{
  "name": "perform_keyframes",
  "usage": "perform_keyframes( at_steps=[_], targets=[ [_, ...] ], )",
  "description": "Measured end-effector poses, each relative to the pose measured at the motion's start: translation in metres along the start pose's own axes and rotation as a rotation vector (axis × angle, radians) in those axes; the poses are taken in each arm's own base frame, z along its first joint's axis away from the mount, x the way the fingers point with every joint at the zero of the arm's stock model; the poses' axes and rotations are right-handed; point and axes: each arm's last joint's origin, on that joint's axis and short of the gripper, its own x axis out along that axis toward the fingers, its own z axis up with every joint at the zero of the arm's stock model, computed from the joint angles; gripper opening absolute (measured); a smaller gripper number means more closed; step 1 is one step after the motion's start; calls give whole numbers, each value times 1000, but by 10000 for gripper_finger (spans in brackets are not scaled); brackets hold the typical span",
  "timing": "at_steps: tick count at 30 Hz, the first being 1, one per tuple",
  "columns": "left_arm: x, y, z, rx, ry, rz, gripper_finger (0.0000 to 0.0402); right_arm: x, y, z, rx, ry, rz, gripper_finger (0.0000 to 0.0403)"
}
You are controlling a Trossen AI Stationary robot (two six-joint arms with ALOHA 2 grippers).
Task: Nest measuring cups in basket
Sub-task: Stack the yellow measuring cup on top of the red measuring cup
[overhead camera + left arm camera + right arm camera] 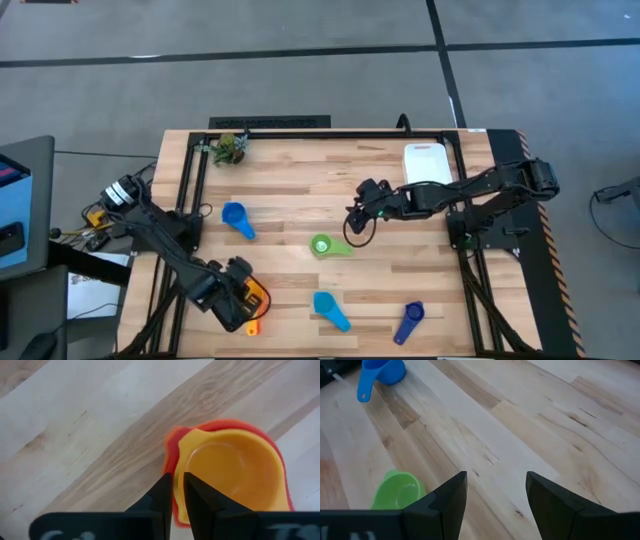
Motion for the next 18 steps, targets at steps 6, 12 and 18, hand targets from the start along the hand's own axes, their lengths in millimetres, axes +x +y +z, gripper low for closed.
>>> perform_keyframes(
  at_steps=[6,12,18],
  targets=[
    [2,-1,7,7,4,6,38,0,-2,-2,-11,23,-18,225],
    [2,-1,9,6,18,9,38,0,-2,-3,-14,28,-22,225],
    [2,-1,8,5,21,10,32,0,-2,-3,-14,27,-22,225]
  ],
)
